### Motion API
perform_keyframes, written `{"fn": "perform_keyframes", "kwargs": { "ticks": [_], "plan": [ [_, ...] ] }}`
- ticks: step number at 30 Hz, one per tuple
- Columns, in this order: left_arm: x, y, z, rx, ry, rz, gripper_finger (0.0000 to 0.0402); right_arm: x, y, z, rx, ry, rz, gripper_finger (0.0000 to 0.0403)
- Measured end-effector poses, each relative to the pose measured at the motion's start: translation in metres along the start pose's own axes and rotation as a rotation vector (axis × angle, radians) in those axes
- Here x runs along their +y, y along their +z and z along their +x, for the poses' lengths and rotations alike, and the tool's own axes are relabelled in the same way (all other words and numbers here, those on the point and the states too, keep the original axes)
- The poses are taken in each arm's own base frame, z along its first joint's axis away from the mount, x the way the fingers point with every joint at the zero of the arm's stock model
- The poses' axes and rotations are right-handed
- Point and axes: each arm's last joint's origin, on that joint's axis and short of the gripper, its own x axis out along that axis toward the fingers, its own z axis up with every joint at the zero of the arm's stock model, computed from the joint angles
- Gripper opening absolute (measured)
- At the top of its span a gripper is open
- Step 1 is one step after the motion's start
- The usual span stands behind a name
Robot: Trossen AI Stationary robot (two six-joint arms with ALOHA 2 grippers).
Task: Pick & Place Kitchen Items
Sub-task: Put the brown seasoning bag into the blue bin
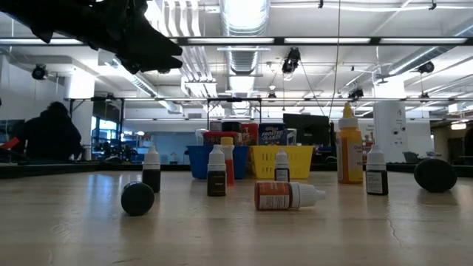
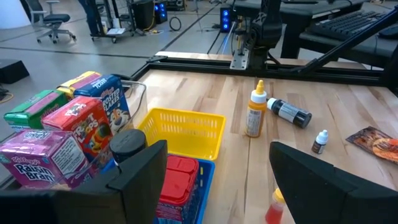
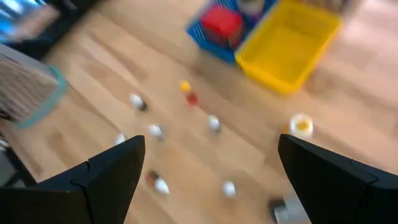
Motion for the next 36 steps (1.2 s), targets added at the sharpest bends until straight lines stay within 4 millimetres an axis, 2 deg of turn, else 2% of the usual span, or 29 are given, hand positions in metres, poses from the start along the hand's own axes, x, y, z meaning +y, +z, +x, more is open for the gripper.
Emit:
{"fn": "perform_keyframes", "kwargs": {
  "ticks": [6, 9, 14, 22, 27, 36],
  "plan": [
    [0.000, 0.000, 0.000, 0.000, 0.000, 0.000, 0.0287, 0.031, -0.007, 0.003, 0.149, 0.025, -0.012, 0.0363],
    [0.000, 0.000, 0.000, 0.000, 0.000, 0.000, 0.0287, 0.049, -0.017, 0.012, 0.206, 0.006, -0.047, 0.0363],
    [0.000, 0.000, 0.000, 0.001, 0.000, 0.000, 0.0287, 0.073, -0.046, 0.029, 0.338, -0.071, -0.106, 0.0363],
    [0.000, -0.001, 0.000, 0.009, 0.001, 0.003, 0.0287, 0.105, -0.106, 0.055, 0.531, -0.171, -0.110, 0.0359],
    [0.000, -0.001, 0.000, 0.009, 0.001, 0.003, 0.0287, 0.116, -0.134, 0.071, 0.583, -0.211, -0.130, 0.0324],
    [0.000, -0.001, 0.000, 0.010, 0.001, 0.003, 0.0287, 0.117, -0.145, 0.090, 0.565, -0.283, -0.074, 0.0248]
  ]
}}
